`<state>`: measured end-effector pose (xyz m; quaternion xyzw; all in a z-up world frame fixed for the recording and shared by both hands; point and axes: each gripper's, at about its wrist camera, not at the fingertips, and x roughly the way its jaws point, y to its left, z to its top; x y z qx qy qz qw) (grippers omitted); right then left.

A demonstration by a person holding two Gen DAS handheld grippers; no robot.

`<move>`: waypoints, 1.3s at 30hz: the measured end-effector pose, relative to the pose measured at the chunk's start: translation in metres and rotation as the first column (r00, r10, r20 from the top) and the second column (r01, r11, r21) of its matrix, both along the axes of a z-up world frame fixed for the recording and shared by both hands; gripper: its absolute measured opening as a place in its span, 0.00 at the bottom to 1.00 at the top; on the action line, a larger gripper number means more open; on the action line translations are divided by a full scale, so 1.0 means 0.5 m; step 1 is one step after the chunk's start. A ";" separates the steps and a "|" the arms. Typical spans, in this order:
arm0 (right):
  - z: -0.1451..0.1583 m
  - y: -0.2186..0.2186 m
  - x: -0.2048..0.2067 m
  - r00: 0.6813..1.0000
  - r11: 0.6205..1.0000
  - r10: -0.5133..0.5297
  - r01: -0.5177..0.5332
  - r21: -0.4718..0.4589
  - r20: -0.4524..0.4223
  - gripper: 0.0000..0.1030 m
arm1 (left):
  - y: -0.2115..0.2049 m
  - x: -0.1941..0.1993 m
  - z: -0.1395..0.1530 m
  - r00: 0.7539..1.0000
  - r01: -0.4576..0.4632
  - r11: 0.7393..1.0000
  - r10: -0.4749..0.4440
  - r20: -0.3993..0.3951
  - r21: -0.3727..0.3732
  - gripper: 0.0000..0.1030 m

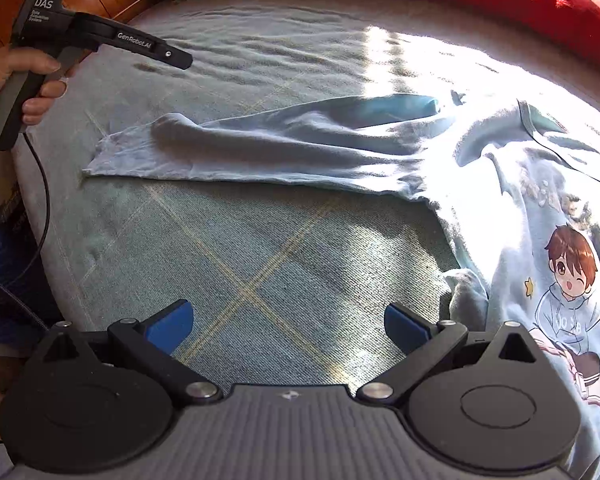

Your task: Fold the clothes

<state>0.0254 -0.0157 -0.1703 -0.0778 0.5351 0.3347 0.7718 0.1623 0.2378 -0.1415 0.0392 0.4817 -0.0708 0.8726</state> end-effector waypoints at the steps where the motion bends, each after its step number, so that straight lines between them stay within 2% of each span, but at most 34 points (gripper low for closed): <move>1: 0.000 -0.004 0.003 1.000 1.000 -0.005 0.005 0.006 0.003 1.00 | -0.031 0.025 -0.007 0.999 0.054 0.998 -0.054 0.001 -0.035 0.48; 4: 0.001 -0.014 0.013 1.000 0.999 -0.023 0.023 0.023 0.011 1.00 | -0.132 0.089 -0.045 0.981 0.195 0.978 -0.195 0.004 -0.079 0.49; 7: 0.002 -0.024 0.025 0.999 0.998 -0.045 0.044 0.041 0.019 1.00 | -0.203 0.136 -0.094 0.960 0.265 0.957 -0.273 -0.059 -0.115 0.49; 9: 0.006 -0.033 0.033 0.998 0.997 -0.063 0.062 0.055 0.024 1.00 | -0.228 0.150 -0.115 0.949 0.293 0.950 -0.303 -0.084 -0.108 0.49; 11: 0.008 -0.047 0.040 0.996 0.994 -0.085 0.084 0.070 0.024 1.00 | -0.240 0.158 -0.127 0.944 0.303 0.947 -0.314 -0.100 -0.107 0.36; 12: 0.009 -0.054 0.042 0.995 0.993 -0.095 0.093 0.076 0.023 1.00 | -0.239 0.161 -0.129 0.943 0.300 0.946 -0.314 -0.112 -0.124 0.02; 13: 0.008 -0.060 0.045 0.994 0.992 -0.104 0.102 0.081 0.019 1.00 | -0.238 0.164 -0.130 0.941 0.297 0.944 -0.315 -0.124 -0.140 0.00; 14: 0.006 -0.066 0.046 0.994 0.990 -0.111 0.110 0.085 0.014 1.00 | -0.237 0.167 -0.130 0.940 0.295 0.944 -0.314 -0.130 -0.147 0.00; 18: -0.002 -0.084 0.048 0.991 0.987 -0.130 0.130 0.093 -0.002 1.00 | -0.227 0.181 -0.114 0.951 0.283 0.954 -0.292 -0.102 -0.097 0.00; 22: -0.006 -0.097 0.047 0.990 0.986 -0.142 0.142 0.090 -0.003 1.00 | -0.191 0.220 -0.107 0.975 0.195 0.979 -0.201 -0.091 -0.066 0.00; 24: -0.006 -0.102 0.047 0.989 0.985 -0.148 0.148 0.088 -0.002 1.00 | -0.170 0.240 -0.111 0.980 0.146 0.985 -0.156 -0.122 -0.089 0.00; 27: -0.004 -0.106 0.048 0.988 0.984 -0.156 0.156 0.088 0.002 1.00 | -0.152 0.241 -0.118 0.987 0.091 0.994 -0.098 -0.126 -0.060 0.01; 29: -0.004 -0.107 0.048 0.987 0.983 -0.159 0.158 0.088 0.004 1.00 | -0.135 0.233 -0.107 0.990 0.072 0.992 -0.084 -0.110 -0.105 0.04; 31: -0.003 -0.104 0.048 0.988 0.984 -0.156 0.155 0.091 0.005 1.00 | -0.119 0.217 -0.090 0.993 0.070 0.991 -0.081 -0.086 -0.118 0.10; 35: -0.001 -0.096 0.043 0.990 0.986 -0.141 0.140 0.093 0.006 1.00 | -0.071 0.171 -0.074 0.995 0.026 0.995 -0.035 -0.098 -0.093 0.17; 39: 0.004 -0.086 0.037 0.993 0.988 -0.122 0.120 0.099 0.010 1.00 | 0.008 0.086 -0.068 0.990 -0.030 0.999 0.025 -0.138 -0.038 0.27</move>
